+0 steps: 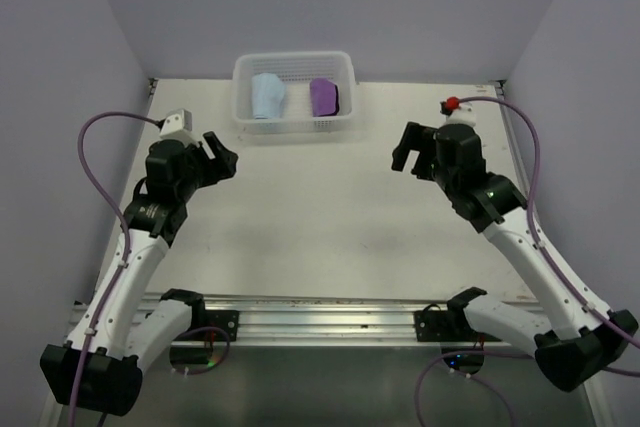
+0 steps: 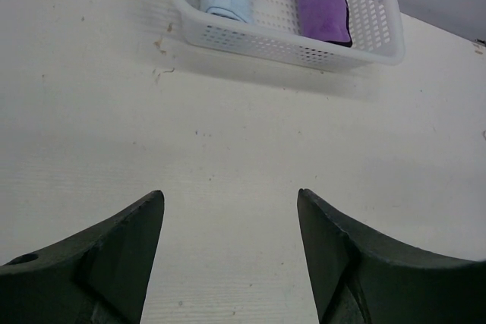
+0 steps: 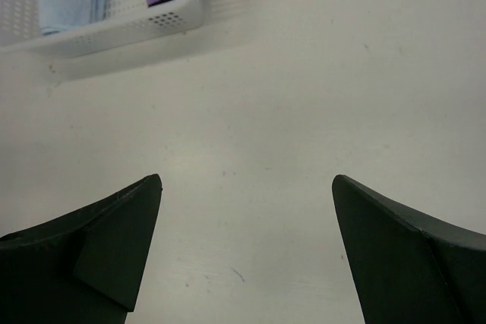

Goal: Roll the towels
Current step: Place the rolled towel into the container

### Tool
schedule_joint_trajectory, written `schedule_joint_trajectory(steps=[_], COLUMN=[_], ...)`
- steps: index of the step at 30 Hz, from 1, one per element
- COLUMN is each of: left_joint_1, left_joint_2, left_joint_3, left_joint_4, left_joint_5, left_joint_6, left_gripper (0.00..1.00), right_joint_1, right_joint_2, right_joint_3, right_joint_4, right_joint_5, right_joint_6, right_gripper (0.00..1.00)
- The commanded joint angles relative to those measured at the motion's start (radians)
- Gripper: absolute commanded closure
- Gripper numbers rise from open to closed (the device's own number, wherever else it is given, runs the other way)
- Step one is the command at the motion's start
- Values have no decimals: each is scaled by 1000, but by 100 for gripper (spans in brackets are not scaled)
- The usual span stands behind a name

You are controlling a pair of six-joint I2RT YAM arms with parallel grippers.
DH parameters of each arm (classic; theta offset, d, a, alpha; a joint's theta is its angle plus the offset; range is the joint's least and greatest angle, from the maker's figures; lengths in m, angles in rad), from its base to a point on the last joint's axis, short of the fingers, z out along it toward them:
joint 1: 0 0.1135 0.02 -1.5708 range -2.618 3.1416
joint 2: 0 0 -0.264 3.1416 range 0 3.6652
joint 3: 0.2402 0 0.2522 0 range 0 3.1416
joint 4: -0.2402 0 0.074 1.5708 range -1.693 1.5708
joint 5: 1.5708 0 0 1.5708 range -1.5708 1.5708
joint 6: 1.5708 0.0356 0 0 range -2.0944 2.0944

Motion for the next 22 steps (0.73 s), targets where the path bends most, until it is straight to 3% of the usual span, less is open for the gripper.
schedule_joint_trajectory(steps=[1, 7, 12, 22], left_joint_1=[7, 7, 7, 6], left_joint_2=[-7, -3, -7, 39], left_joint_3=[78, 119, 116, 119], left_joint_4=[-50, -75, -75, -70], left_joint_5=[-17, -11, -14, -43], left_joint_6=[45, 42, 39, 53], left_gripper=[25, 25, 24, 24], right_joint_1=[1, 1, 1, 1], right_joint_2=[-110, -179, -144, -162], right_joint_3=[-72, -117, -144, -189], right_joint_4=[-117, -184, -192, -85], right_joint_5=[70, 91, 105, 84], right_joint_6=[28, 22, 35, -1], right_gripper=[1, 1, 1, 1])
